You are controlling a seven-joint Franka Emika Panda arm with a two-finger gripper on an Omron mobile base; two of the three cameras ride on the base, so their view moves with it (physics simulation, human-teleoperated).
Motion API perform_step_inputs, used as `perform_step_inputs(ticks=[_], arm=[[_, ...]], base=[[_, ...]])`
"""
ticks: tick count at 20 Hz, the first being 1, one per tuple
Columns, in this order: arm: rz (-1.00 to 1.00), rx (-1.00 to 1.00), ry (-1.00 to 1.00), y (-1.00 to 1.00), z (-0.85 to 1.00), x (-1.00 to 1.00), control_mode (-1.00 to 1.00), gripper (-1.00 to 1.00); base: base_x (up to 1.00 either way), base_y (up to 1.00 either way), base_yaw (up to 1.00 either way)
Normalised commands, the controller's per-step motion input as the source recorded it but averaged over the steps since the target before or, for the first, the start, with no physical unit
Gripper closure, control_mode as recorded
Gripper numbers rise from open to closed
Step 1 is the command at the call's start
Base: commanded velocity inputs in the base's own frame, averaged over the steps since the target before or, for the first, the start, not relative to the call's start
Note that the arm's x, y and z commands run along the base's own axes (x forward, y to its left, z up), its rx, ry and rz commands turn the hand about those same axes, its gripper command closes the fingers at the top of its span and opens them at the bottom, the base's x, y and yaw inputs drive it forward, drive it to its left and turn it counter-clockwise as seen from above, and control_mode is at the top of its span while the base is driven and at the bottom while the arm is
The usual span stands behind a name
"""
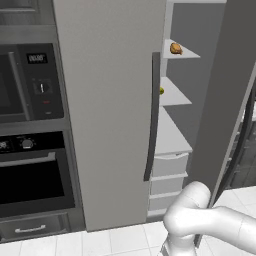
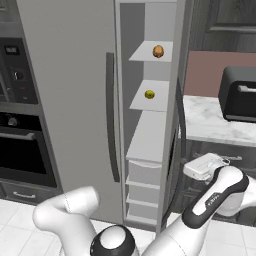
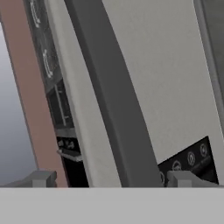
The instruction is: There's a chicken drumstick in the fridge that needs to be moved to the freezer for freezing. Pick up the chicken drumstick from the fridge, place it on any shelf in the freezer, and close the fridge and freezer doors when done.
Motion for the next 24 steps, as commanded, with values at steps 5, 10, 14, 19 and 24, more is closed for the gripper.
perform_step_inputs(ticks=[5,10,14,19,24], arm=[[-0.1,-0.01,0.0,0.01,-0.21,0.22,-1.0,-1.0],[-0.01,0.0,0.0,0.02,-0.1,0.14,-1.0,-1.0],[0.1,0.0,-0.14,0.27,-0.07,-0.12,-1.0,-1.0],[0.11,0.0,-0.03,0.88,-0.21,0.17,-1.0,-1.0],[0.05,0.0,0.0,1.0,-0.36,0.3,-1.0,-1.0]], base=[[0.0,0.0,0.0],[0.0,0.0,0.0],[0.0,0.0,0.0],[0.0,0.0,0.0],[0.0,0.0,0.0]])
